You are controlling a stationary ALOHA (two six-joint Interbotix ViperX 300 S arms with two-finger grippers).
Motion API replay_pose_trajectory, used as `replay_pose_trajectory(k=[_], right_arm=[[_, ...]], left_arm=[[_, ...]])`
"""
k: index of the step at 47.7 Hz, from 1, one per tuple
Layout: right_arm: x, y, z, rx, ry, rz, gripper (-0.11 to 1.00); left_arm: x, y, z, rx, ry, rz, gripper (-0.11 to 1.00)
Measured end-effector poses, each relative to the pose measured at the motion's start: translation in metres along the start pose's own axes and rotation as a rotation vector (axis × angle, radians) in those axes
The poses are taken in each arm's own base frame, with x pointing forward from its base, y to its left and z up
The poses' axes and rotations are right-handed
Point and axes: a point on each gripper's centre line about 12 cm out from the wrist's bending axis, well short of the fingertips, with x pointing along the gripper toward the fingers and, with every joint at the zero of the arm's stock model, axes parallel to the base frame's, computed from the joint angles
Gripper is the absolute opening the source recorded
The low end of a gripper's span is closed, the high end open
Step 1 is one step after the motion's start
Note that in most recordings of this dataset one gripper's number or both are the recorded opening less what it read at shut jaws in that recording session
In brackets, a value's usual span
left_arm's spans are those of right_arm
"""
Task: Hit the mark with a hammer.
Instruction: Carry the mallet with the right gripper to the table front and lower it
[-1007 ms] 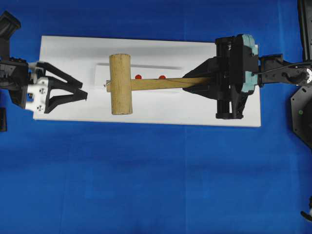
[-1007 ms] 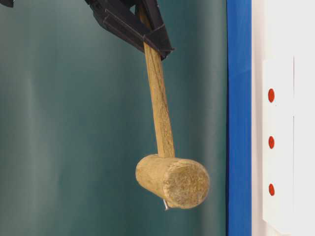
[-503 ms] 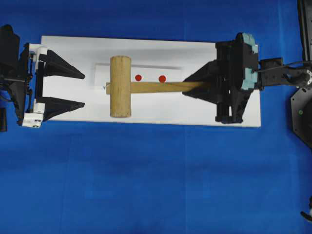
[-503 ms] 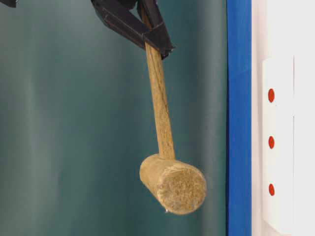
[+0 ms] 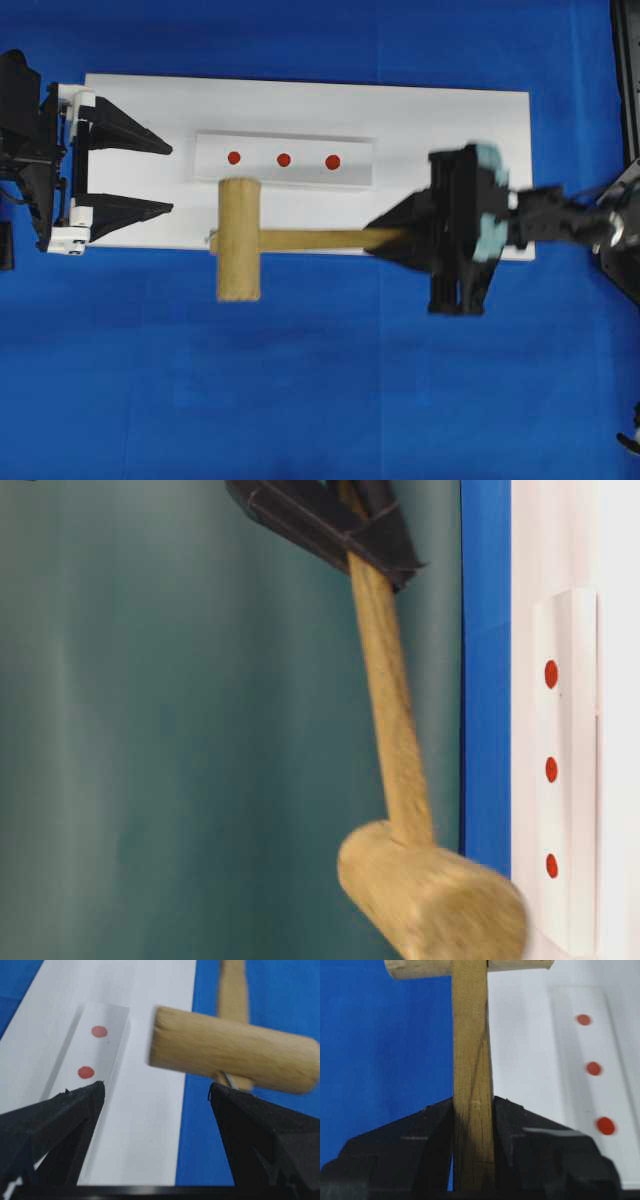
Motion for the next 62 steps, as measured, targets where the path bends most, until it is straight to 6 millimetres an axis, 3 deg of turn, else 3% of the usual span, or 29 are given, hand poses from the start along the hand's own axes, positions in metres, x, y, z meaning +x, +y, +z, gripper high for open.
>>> replay_pose_trajectory(k=[18,28,46,62], right_arm=[[0.026,0.042,-0.015,0.001,0.039,-0.02,0.1],[0.041,0.048,-0.021,-0.008,0.066,-0.022,0.1],[0.083,0.062,-0.059,-0.031,0.206,0.007,0.1],[0.092,0.063,-0.069,-0.034,0.232,-0.002,0.1]], left_arm=[[0.0,0.0,0.0,0.0,0.0,0.0,0.81],[0.0,0.0,0.001,0.0,-0.005,-0.001,0.81],[0.0,0.0,-0.002,0.0,0.002,0.0,0.81],[0.0,0.003,-0.004,-0.003,0.005,0.009,0.81]])
